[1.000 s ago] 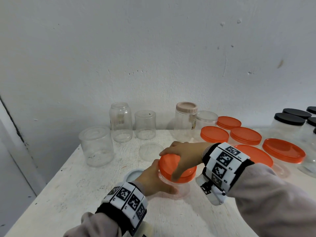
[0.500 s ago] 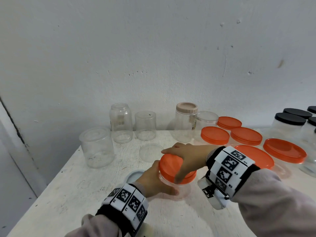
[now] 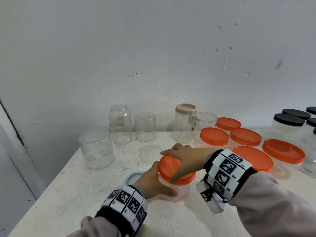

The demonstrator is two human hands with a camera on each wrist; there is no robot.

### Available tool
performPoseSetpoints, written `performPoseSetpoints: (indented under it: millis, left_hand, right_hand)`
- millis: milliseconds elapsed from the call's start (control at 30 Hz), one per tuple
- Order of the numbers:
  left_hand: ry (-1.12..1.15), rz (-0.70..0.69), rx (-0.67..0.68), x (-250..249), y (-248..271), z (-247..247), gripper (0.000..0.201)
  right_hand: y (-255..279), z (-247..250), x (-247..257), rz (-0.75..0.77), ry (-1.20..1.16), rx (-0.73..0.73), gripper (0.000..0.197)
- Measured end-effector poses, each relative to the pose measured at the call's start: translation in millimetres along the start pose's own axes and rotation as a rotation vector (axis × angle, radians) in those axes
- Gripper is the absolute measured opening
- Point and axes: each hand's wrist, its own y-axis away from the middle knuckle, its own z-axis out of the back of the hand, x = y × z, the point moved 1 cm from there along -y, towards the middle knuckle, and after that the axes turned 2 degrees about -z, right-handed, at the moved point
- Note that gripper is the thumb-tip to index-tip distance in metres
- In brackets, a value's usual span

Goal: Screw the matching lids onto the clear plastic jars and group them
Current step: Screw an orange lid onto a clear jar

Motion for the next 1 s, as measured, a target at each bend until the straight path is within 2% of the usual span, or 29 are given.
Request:
performPoseSetpoints:
  millis: [100, 300, 533, 767, 833, 1000]
  left_hand:
    - [0.004, 0.001, 0.0, 0, 0, 0, 0.107]
    - [-0.003, 0.004, 0.003, -1, 1, 0, 0.105]
    - [0.003, 0.008, -0.005, 0, 1, -1, 0.107]
    - [0.003, 0.009, -0.002, 1, 1, 0, 0.104]
    - [0.008, 0.009, -0.002, 0, 1, 0, 0.104]
    - [0.007, 0.004, -0.005, 0, 1, -1, 0.107]
  right_hand:
    - [-2, -4, -1, -0.012, 0.0, -0.032, 0.09]
    - [-4, -13, -1, -0.076, -0.05, -0.121, 0.101]
    - [-1, -4, -4, 0.019, -0.053, -0.024, 0.098]
    - [-4, -15, 0, -0.09, -0.044, -0.139, 0.106]
    - [-3, -15, 0, -0.098, -0.043, -0.115, 0.105]
    - [1, -3, -2, -0.01, -0.006, 0.017, 0.099]
